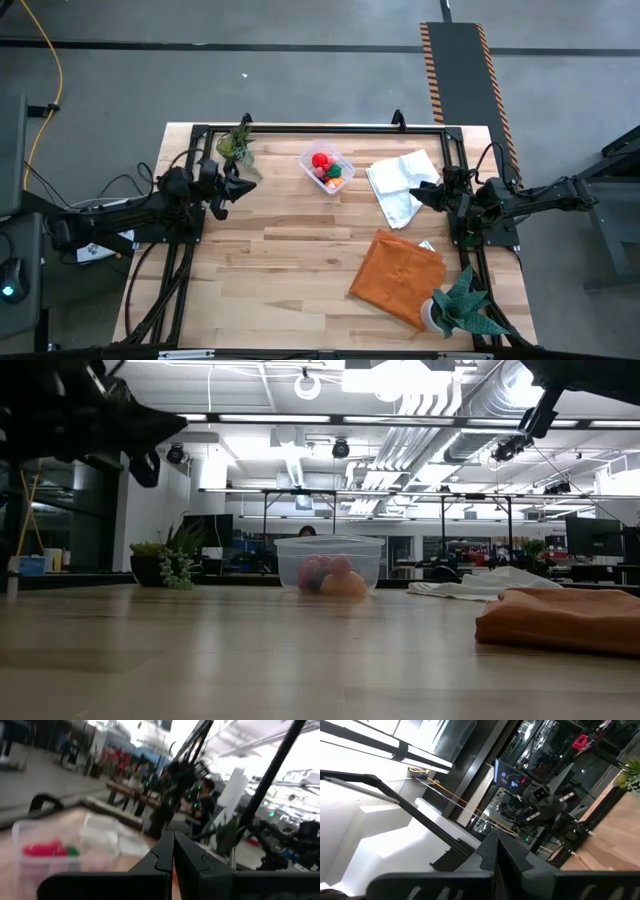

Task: Pick and placing Produce into tupperware
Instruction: Return to Home Position

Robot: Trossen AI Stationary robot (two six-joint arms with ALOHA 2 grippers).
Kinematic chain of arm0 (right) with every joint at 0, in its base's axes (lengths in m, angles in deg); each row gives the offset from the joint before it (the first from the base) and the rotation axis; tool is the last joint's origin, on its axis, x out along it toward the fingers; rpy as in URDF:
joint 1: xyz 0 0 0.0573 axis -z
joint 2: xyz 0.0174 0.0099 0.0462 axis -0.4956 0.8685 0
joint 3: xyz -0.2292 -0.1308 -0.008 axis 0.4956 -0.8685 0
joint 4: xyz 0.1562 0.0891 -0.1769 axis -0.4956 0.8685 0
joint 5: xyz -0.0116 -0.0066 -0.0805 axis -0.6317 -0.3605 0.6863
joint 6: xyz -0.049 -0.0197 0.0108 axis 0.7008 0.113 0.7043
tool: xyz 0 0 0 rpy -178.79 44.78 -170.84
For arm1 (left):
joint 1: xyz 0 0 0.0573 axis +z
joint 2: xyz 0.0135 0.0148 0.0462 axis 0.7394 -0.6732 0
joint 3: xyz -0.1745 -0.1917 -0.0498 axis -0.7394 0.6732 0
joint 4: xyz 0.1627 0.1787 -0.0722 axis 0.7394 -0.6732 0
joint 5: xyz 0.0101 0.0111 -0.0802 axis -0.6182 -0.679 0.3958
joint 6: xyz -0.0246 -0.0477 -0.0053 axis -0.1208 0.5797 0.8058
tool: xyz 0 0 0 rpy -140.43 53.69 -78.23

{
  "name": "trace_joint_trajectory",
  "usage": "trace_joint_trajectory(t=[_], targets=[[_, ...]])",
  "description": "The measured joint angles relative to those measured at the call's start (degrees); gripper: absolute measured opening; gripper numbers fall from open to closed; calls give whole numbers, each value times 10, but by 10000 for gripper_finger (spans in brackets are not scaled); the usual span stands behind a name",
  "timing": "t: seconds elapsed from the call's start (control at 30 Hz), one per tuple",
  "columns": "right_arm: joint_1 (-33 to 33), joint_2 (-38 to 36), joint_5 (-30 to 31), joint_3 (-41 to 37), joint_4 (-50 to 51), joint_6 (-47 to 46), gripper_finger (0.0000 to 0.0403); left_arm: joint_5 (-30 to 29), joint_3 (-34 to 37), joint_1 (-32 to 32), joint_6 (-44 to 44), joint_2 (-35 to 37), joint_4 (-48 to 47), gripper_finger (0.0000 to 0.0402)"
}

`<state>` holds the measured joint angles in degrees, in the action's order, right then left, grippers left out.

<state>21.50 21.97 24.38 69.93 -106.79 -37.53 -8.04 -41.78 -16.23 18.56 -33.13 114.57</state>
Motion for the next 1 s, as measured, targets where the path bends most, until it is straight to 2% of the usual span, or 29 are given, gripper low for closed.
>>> trace_joint_trajectory(t=[0.57, 1.0], targets=[[0, 0, -10, 0, -2, 61, 0, -6, 0, -7, 2, 1, -223, 1], [0, 0, -19, 0, -2, 102, 0, -23, 0, -169, 2, 32, -276, 3]])
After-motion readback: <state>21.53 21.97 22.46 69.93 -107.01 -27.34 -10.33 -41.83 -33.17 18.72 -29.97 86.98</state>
